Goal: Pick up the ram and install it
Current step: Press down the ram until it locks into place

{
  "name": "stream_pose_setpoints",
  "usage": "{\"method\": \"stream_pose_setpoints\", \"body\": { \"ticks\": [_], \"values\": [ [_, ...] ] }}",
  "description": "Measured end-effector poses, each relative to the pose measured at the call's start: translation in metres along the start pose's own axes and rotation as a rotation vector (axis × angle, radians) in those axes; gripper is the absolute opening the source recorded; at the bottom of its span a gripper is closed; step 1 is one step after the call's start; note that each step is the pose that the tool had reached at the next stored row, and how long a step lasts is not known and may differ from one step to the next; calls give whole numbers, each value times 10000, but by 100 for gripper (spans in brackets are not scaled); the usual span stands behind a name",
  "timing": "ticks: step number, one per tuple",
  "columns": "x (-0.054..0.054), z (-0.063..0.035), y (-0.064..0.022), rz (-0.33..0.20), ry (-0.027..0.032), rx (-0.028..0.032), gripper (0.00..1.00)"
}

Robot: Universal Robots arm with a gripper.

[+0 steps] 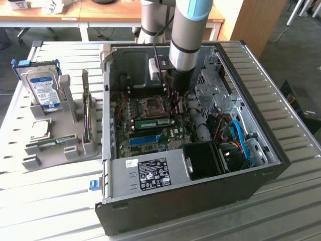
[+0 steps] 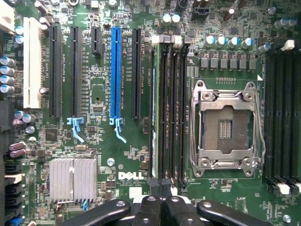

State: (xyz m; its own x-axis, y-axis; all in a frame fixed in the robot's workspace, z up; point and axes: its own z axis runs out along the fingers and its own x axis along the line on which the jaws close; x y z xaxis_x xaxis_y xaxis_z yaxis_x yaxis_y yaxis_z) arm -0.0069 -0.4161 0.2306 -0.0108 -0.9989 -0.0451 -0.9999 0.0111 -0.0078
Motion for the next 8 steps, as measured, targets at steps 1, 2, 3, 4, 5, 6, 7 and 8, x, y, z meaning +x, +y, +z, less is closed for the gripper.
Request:
{"method": "stream_pose_setpoints", "body": {
  "ticks": [1, 2, 3, 4, 5, 6, 7, 8],
  "values": [
    [-1, -16, 0, 0, 0, 0, 11],
    [-1, -31, 0, 0, 1, 0, 11],
    [-2, -47, -1, 0, 1, 0, 11],
    [-2, -61, -1, 0, 1, 0, 11],
    [-3, -76, -1, 0, 2, -1, 11],
    [-4, -90, -1, 0, 1, 0, 11],
    [-4, -105, -1, 0, 1, 0, 11],
    [-5, -120, -2, 0, 1, 0, 11]
  ]
}}
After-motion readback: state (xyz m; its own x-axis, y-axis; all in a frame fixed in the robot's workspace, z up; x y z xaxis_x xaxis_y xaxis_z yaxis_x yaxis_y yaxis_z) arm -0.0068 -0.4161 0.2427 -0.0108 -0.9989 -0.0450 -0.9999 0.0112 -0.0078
